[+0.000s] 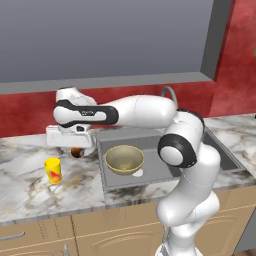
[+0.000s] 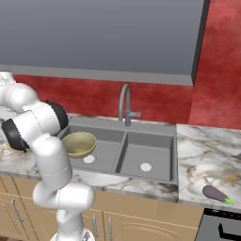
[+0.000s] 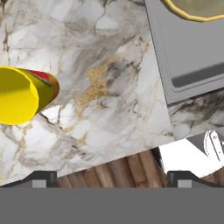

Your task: Remove the eggplant and orange from the sink. Then move the bowl and cup from the counter to the sink for washing.

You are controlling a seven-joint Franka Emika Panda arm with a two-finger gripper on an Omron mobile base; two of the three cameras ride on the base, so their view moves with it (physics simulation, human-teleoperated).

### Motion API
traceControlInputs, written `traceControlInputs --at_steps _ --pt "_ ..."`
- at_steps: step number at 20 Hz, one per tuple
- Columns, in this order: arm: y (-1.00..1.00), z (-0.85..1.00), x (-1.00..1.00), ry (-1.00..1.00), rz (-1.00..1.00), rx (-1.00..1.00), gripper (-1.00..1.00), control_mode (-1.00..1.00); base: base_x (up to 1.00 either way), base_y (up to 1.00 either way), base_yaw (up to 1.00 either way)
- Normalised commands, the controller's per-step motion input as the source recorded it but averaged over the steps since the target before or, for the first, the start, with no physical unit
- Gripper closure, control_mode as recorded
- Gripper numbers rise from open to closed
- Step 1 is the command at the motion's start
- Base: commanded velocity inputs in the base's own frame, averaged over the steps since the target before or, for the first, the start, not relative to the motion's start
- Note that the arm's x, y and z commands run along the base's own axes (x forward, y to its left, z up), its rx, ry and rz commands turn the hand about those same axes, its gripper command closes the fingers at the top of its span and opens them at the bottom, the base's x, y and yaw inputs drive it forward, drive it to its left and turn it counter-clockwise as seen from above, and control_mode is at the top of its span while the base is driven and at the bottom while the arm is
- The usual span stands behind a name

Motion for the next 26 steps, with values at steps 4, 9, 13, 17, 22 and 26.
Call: traceControlInputs --at_steps 4,9,13,17,22,26 --pt "0.05 -0.09 0.04 -0.08 0.00 -0.01 -1.00 -1.00 0.00 0.00 0.00" --pt "0.02 -0.05 0.08 -0.10 0.00 -0.06 -1.00 -1.00 0.00 0.00 0.00" --pt "0.02 0.00 0.09 -0.03 0.00 -0.02 -1.00 -1.00 0.00 0.00 0.00" --pt "0.04 0.00 0.07 0.00 0.00 0.00 -1.00 -1.00 0.00 0.00 0.00" --pt "0.08 0.00 0.09 0.00 -0.02 0.00 -1.00 -1.00 0.00 0.00 0.00" --pt "0.14 -0.03 0.11 -0.01 -0.01 0.00 -1.00 -1.00 0.00 0.00 0.00"
